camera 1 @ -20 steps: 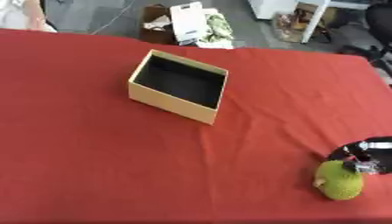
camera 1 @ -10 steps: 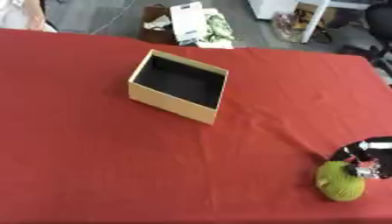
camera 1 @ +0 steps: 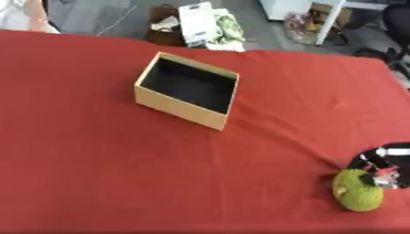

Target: Pick up objects on the table and place them in the box.

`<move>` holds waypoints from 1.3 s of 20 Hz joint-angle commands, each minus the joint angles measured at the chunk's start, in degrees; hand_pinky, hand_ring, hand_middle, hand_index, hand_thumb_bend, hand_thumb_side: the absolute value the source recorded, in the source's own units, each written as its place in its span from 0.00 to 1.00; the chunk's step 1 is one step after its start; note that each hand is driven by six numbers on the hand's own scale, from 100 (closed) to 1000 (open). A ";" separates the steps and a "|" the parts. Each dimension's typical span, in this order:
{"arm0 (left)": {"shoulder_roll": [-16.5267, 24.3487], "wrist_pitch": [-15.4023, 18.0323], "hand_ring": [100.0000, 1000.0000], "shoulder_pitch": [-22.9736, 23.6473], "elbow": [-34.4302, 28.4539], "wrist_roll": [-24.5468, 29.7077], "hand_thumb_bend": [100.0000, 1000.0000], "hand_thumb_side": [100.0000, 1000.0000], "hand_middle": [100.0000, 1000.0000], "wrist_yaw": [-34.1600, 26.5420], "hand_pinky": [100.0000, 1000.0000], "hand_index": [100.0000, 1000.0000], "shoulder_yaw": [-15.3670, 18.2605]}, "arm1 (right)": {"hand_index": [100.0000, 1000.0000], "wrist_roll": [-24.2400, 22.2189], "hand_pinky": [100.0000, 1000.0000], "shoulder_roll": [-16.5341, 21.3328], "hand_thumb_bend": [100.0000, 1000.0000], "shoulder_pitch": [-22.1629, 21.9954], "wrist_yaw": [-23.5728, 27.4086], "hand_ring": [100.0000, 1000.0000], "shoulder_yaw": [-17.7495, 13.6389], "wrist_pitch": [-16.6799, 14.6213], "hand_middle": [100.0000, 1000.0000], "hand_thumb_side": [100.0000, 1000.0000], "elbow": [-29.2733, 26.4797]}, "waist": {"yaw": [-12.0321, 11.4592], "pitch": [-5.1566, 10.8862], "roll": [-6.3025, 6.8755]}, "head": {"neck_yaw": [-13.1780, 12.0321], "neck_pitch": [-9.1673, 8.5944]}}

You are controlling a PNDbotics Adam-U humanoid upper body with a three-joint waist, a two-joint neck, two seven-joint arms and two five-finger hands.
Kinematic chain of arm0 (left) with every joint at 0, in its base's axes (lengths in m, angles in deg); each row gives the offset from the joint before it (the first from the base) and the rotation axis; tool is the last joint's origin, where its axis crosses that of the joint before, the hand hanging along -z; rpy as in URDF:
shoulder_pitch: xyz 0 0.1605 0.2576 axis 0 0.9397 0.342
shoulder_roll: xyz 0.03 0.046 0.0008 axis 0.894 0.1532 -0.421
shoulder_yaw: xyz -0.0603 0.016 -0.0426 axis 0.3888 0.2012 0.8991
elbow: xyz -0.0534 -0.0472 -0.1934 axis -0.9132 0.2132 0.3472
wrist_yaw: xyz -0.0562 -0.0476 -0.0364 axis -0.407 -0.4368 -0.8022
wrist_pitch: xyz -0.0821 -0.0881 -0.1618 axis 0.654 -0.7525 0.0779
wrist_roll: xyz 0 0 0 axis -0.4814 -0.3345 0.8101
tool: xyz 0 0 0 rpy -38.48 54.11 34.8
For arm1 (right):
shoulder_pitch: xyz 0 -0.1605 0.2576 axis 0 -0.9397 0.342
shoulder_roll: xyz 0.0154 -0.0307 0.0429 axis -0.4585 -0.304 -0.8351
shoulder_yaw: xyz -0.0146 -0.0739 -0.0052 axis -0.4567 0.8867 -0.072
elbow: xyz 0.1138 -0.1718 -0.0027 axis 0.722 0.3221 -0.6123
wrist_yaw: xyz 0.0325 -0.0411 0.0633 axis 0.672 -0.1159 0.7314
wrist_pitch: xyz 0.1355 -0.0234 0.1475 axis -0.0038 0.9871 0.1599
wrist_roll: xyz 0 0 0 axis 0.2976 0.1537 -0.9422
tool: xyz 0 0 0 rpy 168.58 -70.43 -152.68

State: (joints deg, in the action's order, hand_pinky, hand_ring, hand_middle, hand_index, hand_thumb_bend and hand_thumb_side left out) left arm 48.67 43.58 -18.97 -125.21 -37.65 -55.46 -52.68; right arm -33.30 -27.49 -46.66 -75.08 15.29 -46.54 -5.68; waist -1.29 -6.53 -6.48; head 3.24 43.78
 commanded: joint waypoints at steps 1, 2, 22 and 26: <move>1.75 -0.14 1.00 -0.37 -0.78 0.03 0.03 0.68 1.00 -0.39 0.62 0.74 0.35 | 0.76 -1.58 0.76 1.40 0.00 0.24 -1.22 0.84 -0.70 -1.39 0.74 0.28 0.32 | 0.02 0.32 0.32 | -0.03 0.34; 1.77 -0.13 1.00 -0.39 -0.80 -0.03 0.03 0.68 1.00 -0.44 0.62 0.74 0.39 | 0.76 -1.53 0.76 1.40 0.00 0.32 -1.50 0.84 -0.84 -1.42 0.73 0.26 0.32 | 0.01 0.33 0.31 | -0.02 0.34; 1.83 -0.39 1.00 -0.63 -1.20 -0.57 0.03 0.68 1.00 -0.66 0.62 0.74 0.58 | 0.53 9.47 0.59 0.66 0.00 0.64 -5.16 0.69 -1.15 -2.18 0.34 0.03 0.70 | -0.09 0.27 0.20 | 0.05 0.34; 1.83 -0.42 1.00 -0.61 -1.23 -0.62 0.03 0.68 1.00 -0.59 0.62 0.74 0.56 | 0.49 12.14 0.56 0.49 0.00 0.72 -4.73 0.67 -1.42 -1.98 0.31 0.00 0.98 | -0.08 0.25 0.19 | 0.32 0.34</move>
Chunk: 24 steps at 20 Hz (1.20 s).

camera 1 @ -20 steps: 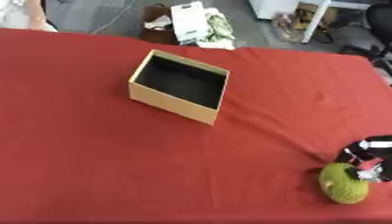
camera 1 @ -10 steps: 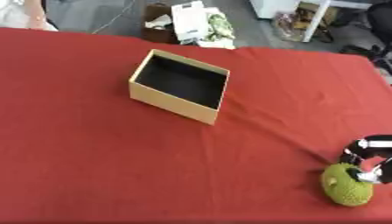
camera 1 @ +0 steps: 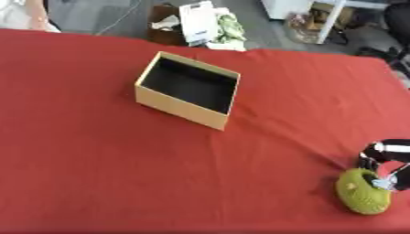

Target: Pick up objects on the table and place them in the box.

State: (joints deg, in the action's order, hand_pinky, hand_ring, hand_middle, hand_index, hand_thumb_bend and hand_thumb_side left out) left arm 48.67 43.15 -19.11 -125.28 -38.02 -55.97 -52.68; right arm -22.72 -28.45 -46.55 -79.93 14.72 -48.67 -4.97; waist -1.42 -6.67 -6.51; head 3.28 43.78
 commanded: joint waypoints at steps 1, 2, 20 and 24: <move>1.84 0.02 1.00 -0.50 -1.18 -0.28 0.03 0.68 1.00 -0.07 0.62 0.74 0.55 | 0.48 2.12 0.56 1.43 0.00 0.63 0.27 0.66 -0.88 0.23 0.31 0.00 0.36 | 0.04 0.36 0.20 | 0.43 0.34; 1.84 0.04 1.00 -0.51 -1.22 -0.31 0.03 0.68 1.00 -0.04 0.62 0.74 0.58 | 0.47 2.74 0.55 1.41 0.00 0.64 0.45 0.66 -0.94 0.33 0.30 0.00 0.44 | 0.04 0.32 0.20 | 0.56 0.34; 1.86 -0.06 1.00 -0.58 -1.48 -0.77 0.03 0.67 1.00 0.26 0.62 0.74 0.58 | 0.26 12.36 0.39 0.94 0.00 1.13 8.86 0.52 -1.41 1.16 0.17 0.00 0.75 | 0.03 0.02 0.16 | 0.49 0.34; 1.91 -0.10 1.00 -0.66 -1.51 -0.79 0.03 0.67 1.00 0.26 0.61 0.73 0.55 | 0.20 12.62 0.34 0.72 0.00 1.23 13.13 0.49 -1.42 0.77 0.13 0.00 0.47 | 0.08 0.03 0.17 | 0.41 0.34</move>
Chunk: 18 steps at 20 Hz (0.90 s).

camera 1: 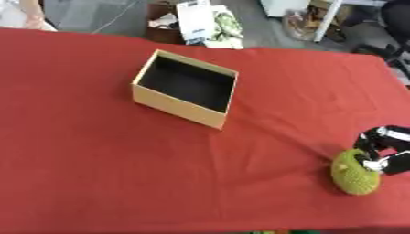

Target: Pick up objects on the table and place them in the box.

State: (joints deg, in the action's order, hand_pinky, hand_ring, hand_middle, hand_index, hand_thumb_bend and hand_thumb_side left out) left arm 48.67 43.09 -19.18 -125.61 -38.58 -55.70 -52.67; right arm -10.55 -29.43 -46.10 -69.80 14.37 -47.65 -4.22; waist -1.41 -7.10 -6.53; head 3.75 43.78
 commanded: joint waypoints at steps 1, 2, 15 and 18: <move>1.93 -0.05 1.00 -0.62 -1.17 -0.25 0.03 0.67 1.00 -0.03 0.61 0.73 0.53 | 0.20 0.26 0.34 1.67 0.00 0.81 4.36 0.49 -1.05 -0.32 0.13 0.00 -0.34 | 0.09 0.46 0.19 | -0.05 0.34; 1.95 -0.06 1.00 -0.66 -1.16 -0.28 0.03 0.67 1.00 -0.06 0.61 0.73 0.53 | 0.19 -0.05 0.33 1.66 0.00 0.86 5.73 0.49 -1.03 -0.34 0.12 0.00 -0.40 | 0.10 0.47 0.19 | -0.04 0.34; 2.07 -0.23 1.00 -0.68 -1.18 -0.55 0.03 0.67 1.00 -0.01 0.61 0.73 0.60 | 0.16 -7.98 0.29 2.21 0.00 1.78 20.11 0.45 -2.45 1.27 0.10 0.01 -1.11 | 0.21 0.60 0.06 | -0.14 0.34; 2.03 -0.23 1.00 -0.68 -1.33 -0.60 0.03 0.67 1.00 0.01 0.61 0.73 0.54 | 0.16 -6.78 0.29 2.13 0.00 2.27 18.25 0.45 -3.25 0.67 0.09 0.01 -1.51 | 0.26 0.58 0.05 | -0.09 0.34</move>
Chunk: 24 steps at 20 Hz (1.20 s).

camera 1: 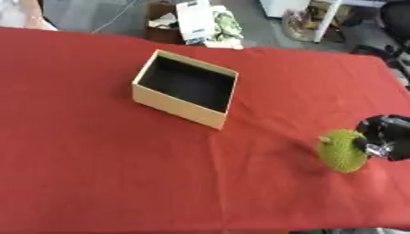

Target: Pick up objects on the table and place them in the box.

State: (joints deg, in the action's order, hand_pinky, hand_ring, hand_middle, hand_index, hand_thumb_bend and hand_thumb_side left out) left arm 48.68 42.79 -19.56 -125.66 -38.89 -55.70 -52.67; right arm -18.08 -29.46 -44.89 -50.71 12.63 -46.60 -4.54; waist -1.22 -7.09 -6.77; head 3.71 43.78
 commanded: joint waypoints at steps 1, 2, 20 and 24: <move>1.99 0.02 1.00 -0.29 -1.27 -0.28 0.03 0.67 1.00 0.04 0.61 0.72 0.52 | 0.16 1.11 0.29 2.08 0.00 1.17 -1.28 0.45 -1.62 -0.52 0.09 0.01 -1.33 | 0.06 0.55 0.28 | -0.05 0.34; 1.96 -0.03 1.00 -0.29 -1.27 -0.28 0.03 0.67 1.00 0.05 0.61 0.72 0.52 | 0.16 1.37 0.29 2.02 0.00 1.22 -1.54 0.45 -1.63 -0.60 0.09 0.01 -1.46 | 0.06 0.54 0.27 | -0.06 0.34; 2.10 0.23 1.00 -0.41 -1.81 -1.03 0.03 0.67 1.00 0.28 0.61 0.72 0.75 | 0.14 7.08 0.26 1.32 0.00 3.96 -5.47 0.45 -4.75 -1.84 0.08 0.02 -5.08 | 0.07 0.09 0.19 | -0.66 0.34; 1.95 0.26 1.00 -0.62 -2.03 -1.21 0.03 0.67 1.00 0.58 0.61 0.72 0.82 | 0.13 8.87 0.25 0.78 0.00 5.61 -7.22 0.45 -5.83 -2.25 0.08 0.02 -6.32 | 0.06 -0.60 0.14 | -0.84 0.34</move>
State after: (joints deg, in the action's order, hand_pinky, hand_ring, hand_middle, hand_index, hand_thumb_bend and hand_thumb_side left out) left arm 48.71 42.97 -19.68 -126.47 -39.87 -55.34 -52.64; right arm -9.93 -30.10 -40.25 -57.35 8.16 -48.69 -9.61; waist -1.18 -8.30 -6.86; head 3.11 43.78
